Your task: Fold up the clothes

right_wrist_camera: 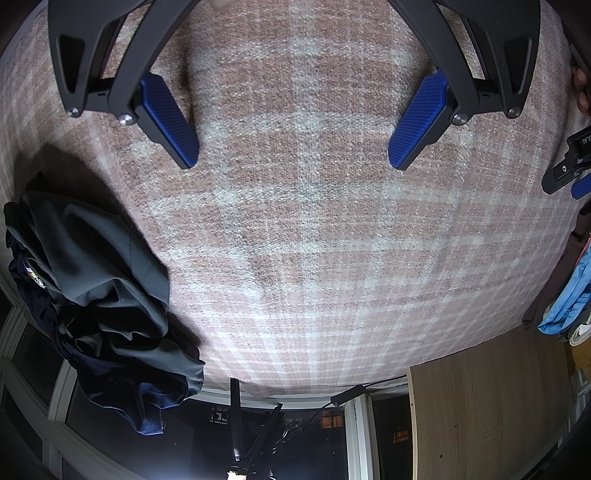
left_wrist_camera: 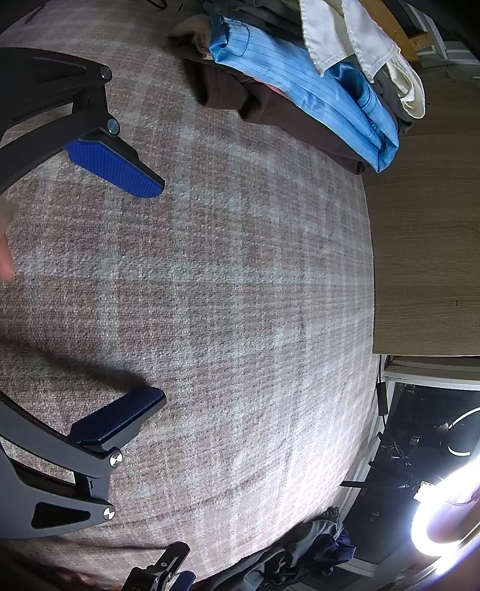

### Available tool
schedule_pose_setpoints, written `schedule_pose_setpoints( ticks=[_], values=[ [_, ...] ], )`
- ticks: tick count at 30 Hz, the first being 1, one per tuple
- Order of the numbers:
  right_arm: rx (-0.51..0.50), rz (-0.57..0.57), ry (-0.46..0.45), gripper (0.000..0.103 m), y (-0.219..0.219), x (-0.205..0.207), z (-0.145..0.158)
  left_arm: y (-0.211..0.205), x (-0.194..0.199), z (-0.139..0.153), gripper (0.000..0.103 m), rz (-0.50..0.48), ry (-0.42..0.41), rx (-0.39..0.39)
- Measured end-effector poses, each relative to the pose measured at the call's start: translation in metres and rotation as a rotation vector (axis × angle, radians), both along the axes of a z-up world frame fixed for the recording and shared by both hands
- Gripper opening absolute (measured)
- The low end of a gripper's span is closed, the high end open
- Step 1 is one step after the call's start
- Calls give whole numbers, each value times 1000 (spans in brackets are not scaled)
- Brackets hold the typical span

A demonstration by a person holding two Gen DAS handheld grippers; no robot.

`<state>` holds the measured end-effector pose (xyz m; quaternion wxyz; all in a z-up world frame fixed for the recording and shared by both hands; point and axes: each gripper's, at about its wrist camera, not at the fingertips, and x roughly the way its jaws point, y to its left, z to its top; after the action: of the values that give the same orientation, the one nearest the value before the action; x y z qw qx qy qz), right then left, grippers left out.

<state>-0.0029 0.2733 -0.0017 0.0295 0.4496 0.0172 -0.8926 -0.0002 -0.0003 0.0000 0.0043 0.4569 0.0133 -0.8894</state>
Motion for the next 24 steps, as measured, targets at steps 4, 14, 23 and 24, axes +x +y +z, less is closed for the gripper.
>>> schedule_pose_setpoints(
  ticks=[4, 14, 23, 24],
  values=[
    [-1, 0, 0, 103, 0, 0, 0, -1, -1, 0, 103, 1, 1, -2],
    [-3, -5, 0, 103, 1, 0, 0, 0, -4, 2, 103, 18, 0, -2],
    [-1, -9, 0, 103, 2, -1, 1, -2, -4, 0, 103, 18, 2, -2],
    [0, -11, 1, 103, 0, -1, 0, -2, -4, 0, 103, 18, 2, -2]
  ],
)
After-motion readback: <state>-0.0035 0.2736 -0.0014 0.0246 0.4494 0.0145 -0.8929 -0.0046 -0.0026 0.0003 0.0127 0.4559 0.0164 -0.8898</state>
